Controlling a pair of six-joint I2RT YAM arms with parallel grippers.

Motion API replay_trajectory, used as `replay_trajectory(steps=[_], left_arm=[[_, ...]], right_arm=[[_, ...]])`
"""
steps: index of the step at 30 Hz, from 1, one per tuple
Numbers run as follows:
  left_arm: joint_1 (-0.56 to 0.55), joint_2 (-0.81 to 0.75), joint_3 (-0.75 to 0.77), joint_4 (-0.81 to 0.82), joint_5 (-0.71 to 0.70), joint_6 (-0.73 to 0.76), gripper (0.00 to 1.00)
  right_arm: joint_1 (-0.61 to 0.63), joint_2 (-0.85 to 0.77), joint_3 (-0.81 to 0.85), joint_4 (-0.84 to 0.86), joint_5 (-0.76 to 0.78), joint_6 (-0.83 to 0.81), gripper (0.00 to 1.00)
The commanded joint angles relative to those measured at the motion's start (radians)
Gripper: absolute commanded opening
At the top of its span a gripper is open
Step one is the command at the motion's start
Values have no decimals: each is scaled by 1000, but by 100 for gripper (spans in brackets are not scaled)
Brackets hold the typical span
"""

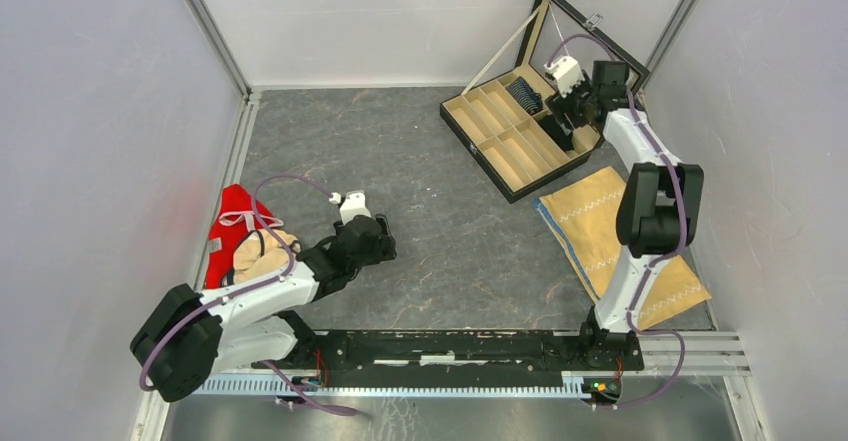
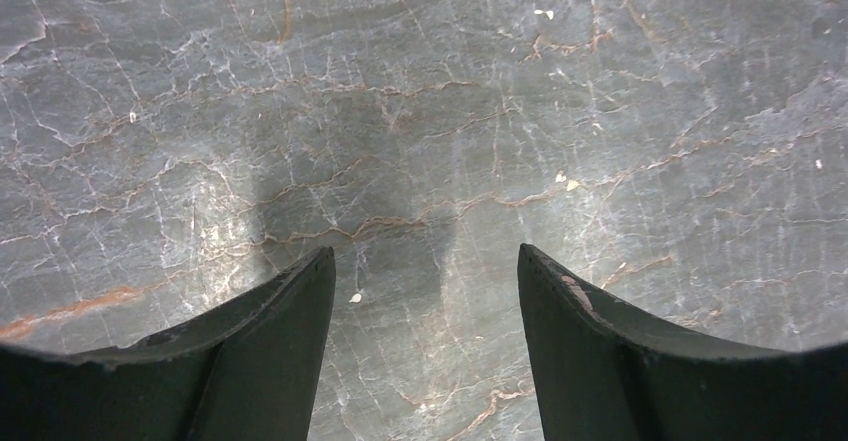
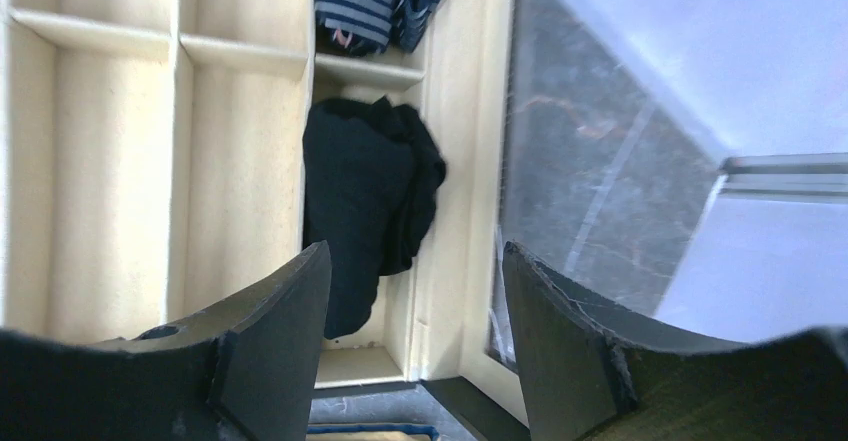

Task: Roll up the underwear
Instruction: Place the underwear in the storage box, then reset both arms

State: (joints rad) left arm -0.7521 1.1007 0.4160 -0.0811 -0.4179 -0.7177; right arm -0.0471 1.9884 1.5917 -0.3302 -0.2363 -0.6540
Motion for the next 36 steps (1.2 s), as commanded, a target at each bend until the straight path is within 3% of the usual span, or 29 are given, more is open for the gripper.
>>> replay_trajectory(steps=[1, 4, 8, 11, 14, 17, 23, 28, 36], left_arm=[[7, -33, 47, -22, -34, 10, 74], [6, -42, 58, -37, -32, 3, 75], [7, -53, 78, -57, -35, -2, 78], [6, -64, 105, -91, -36, -4, 84], [7, -107, 140, -152, -49, -12, 90], [7, -162, 177, -225, -67, -15, 98], [6, -286, 243, -376, -104, 0, 100], [6, -385, 299, -496, -130, 33, 100], [5, -537, 372, -616, -172, 101, 100]], right_arm=[[-6, -161, -24, 76, -68, 68, 69], [-5, -227, -50, 107, -137, 175, 69], [-1, -326, -136, 227, -266, 442, 67], [17, -425, -251, 376, -276, 642, 65], [68, -513, -326, 399, -247, 739, 66], [145, -625, -419, 373, -178, 752, 69], [306, -874, -623, 269, -56, 737, 78], [359, -1076, -792, 158, 12, 720, 98], [359, -1385, -945, -2, 158, 640, 98]])
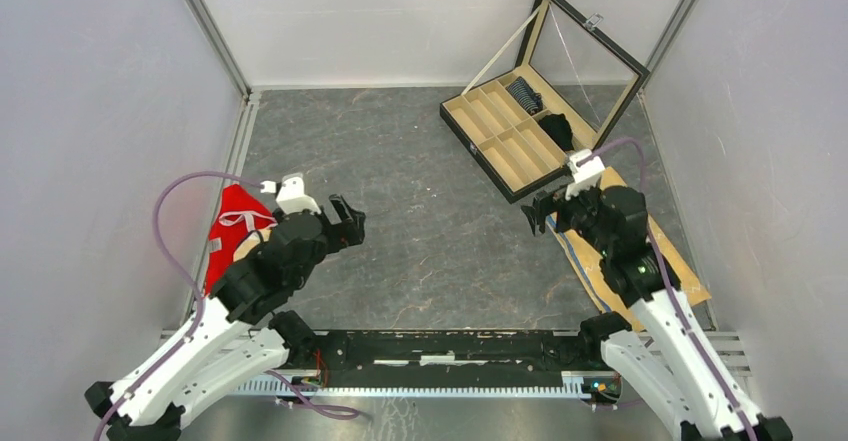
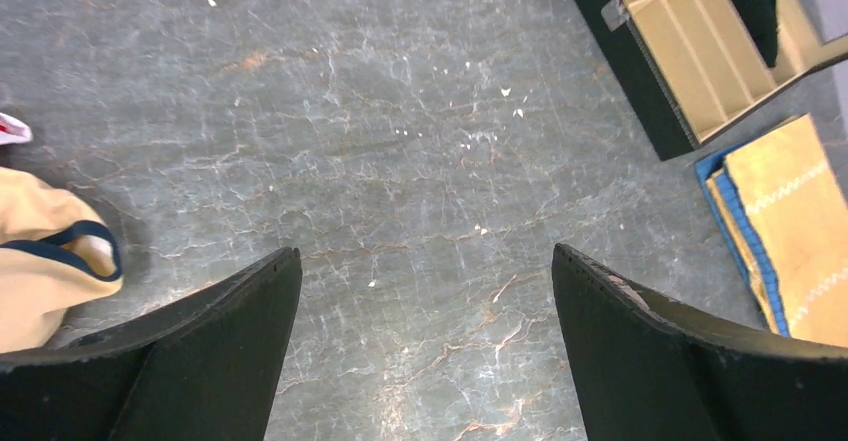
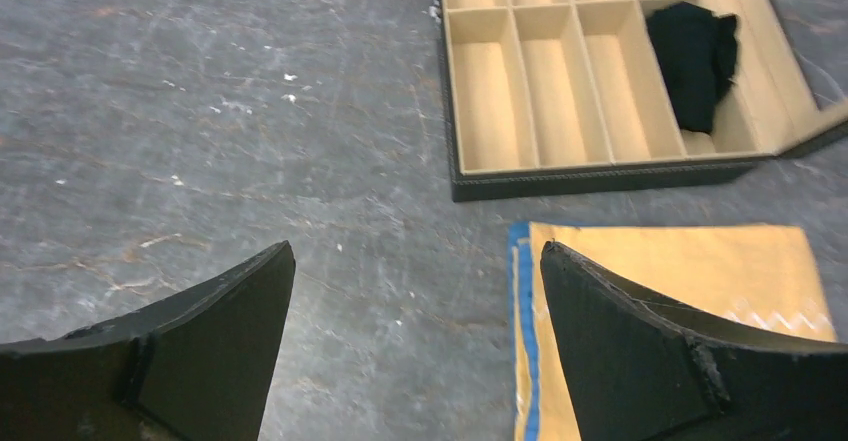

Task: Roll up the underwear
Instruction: Reset both arms

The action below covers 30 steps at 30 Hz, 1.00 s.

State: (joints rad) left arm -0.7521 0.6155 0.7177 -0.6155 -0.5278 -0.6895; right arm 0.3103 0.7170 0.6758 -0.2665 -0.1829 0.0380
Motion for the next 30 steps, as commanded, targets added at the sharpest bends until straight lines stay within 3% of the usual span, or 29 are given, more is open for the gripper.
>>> replay_trajectory(steps=[1, 5, 15, 30], left_arm=[[5, -66, 82, -88, -72, 82, 100], [5, -110, 94, -110, -160, 107, 100], [5, -162, 84, -91, -189, 108, 100], [5, -160, 79, -78, -174, 109, 100]], right_arm=[[1, -156, -41, -71, 117, -65, 98], [2, -280, -86, -75, 167, -94, 98], [2, -447, -176, -33, 209, -109, 98], [2, -461, -219, -17, 201, -93, 98]])
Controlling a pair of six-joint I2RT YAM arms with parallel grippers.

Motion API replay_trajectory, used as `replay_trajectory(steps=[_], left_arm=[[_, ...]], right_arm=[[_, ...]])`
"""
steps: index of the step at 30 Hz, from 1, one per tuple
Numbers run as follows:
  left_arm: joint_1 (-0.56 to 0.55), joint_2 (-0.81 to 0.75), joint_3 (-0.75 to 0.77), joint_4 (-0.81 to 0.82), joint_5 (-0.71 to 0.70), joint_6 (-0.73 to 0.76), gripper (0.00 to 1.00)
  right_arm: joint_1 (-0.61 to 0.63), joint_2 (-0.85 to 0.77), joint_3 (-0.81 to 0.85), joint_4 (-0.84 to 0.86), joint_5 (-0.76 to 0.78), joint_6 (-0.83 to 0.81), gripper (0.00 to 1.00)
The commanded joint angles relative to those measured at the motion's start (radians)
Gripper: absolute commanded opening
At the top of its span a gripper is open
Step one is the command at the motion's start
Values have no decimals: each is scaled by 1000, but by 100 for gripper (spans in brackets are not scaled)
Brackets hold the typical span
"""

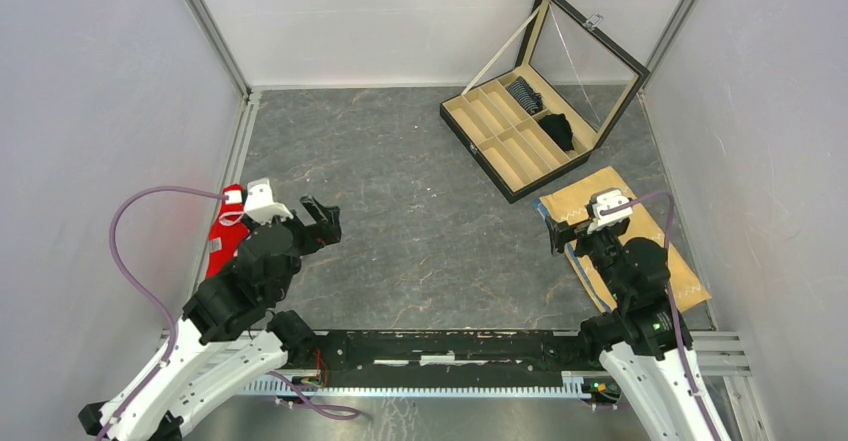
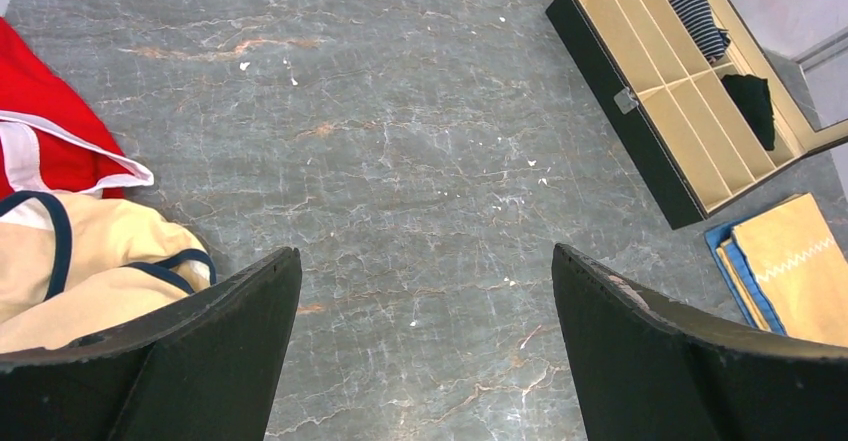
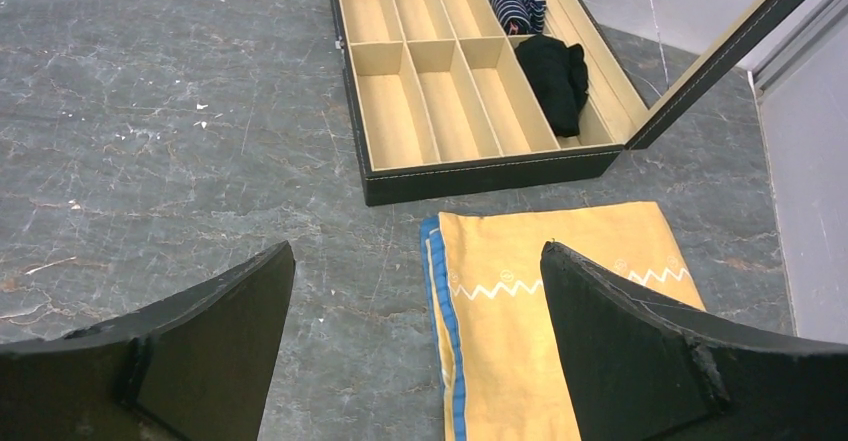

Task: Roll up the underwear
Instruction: Reset both arms

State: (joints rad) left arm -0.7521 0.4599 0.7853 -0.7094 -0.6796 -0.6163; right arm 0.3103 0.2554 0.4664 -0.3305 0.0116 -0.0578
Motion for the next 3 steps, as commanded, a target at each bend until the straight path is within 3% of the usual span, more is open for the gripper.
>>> replay_trajectory(steps=[1, 3], left_arm=[[5, -5, 12, 16, -21, 36, 100], [5, -4, 11, 17, -17, 35, 100]], right_arm=[[2, 2, -11, 45, 7, 3, 98], [1, 2, -9, 42, 8, 2, 98]])
